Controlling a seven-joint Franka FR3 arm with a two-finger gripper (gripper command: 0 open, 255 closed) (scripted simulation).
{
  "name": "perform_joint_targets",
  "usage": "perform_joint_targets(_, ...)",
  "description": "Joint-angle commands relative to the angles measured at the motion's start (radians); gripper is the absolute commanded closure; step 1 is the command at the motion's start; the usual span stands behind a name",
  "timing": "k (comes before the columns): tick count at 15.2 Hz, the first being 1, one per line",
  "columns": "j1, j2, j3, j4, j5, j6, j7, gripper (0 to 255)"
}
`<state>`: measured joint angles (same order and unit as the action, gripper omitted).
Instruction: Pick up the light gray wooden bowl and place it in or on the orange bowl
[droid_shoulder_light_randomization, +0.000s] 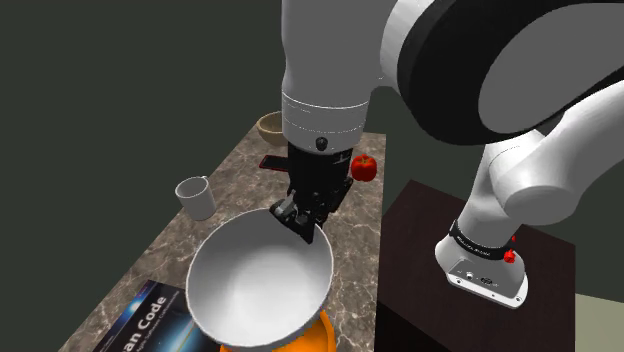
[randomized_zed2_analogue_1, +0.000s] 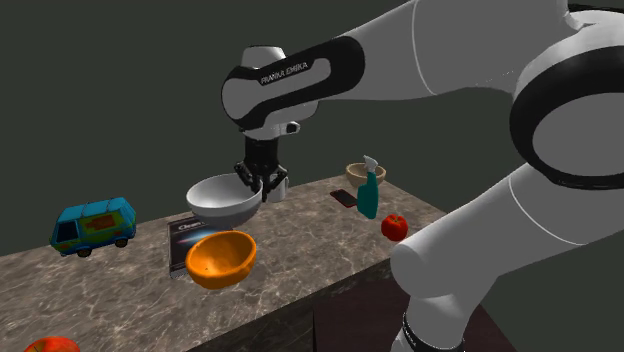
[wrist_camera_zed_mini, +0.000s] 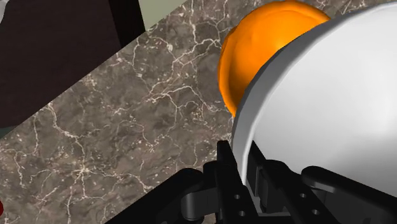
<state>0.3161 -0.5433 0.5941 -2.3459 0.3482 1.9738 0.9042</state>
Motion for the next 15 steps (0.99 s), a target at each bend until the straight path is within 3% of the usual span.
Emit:
perform_joint_targets(1,0.013,0.001,0.034,0.020,0.010,-0.009,0.047,255)
perform_joint_targets(3,0.025,0.001,0.070,0.039,0.019,-0.017,0.094,255)
perform_joint_targets(15,0.026,0.045,0.127,-0.087,0.042,0.154,0.090,255)
